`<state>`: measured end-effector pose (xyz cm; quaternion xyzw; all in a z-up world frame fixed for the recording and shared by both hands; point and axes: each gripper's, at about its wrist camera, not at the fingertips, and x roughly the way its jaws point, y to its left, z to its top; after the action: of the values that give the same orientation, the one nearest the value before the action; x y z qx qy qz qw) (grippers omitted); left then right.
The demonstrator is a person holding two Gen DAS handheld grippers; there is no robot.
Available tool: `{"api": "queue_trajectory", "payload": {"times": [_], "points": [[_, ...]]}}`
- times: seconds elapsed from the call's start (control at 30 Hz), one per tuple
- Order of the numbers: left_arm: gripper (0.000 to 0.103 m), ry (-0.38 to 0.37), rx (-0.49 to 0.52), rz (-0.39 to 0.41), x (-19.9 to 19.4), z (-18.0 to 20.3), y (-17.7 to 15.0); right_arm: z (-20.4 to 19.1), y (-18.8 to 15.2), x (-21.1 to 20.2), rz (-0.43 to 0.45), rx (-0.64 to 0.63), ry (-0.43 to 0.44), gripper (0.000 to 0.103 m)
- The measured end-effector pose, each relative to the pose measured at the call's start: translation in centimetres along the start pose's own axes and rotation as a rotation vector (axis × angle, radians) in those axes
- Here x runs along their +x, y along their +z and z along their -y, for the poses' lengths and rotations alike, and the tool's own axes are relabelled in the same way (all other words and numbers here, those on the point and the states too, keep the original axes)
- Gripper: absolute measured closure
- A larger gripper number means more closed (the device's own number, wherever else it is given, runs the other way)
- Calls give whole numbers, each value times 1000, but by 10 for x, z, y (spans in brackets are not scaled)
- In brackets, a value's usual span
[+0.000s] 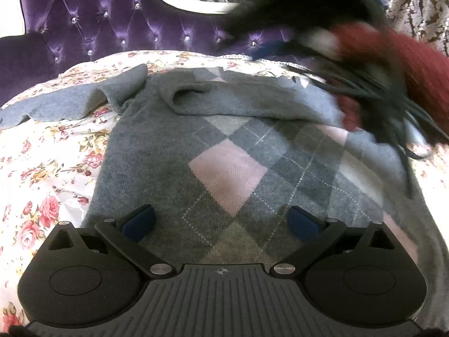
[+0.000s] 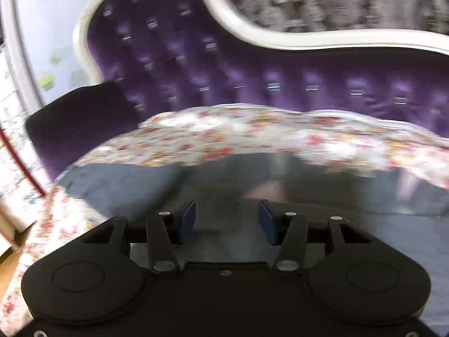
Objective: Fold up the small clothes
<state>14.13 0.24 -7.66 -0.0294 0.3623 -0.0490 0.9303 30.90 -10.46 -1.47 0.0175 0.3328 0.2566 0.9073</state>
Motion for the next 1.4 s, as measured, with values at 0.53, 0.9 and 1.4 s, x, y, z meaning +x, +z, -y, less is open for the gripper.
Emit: {"api": "queue_trajectory", "payload": {"times": [0.53,0.9,1.4], "points": [[12,105,42,89,43,-21,89,150,-51,-88,26,124,-466,46],[6,97,27,47,81,-33,65,127,-53,-49,-15,8,-464,68],[8,79,20,24,80,-35,72,171,-65,-93,59,285,-506,53]]}}
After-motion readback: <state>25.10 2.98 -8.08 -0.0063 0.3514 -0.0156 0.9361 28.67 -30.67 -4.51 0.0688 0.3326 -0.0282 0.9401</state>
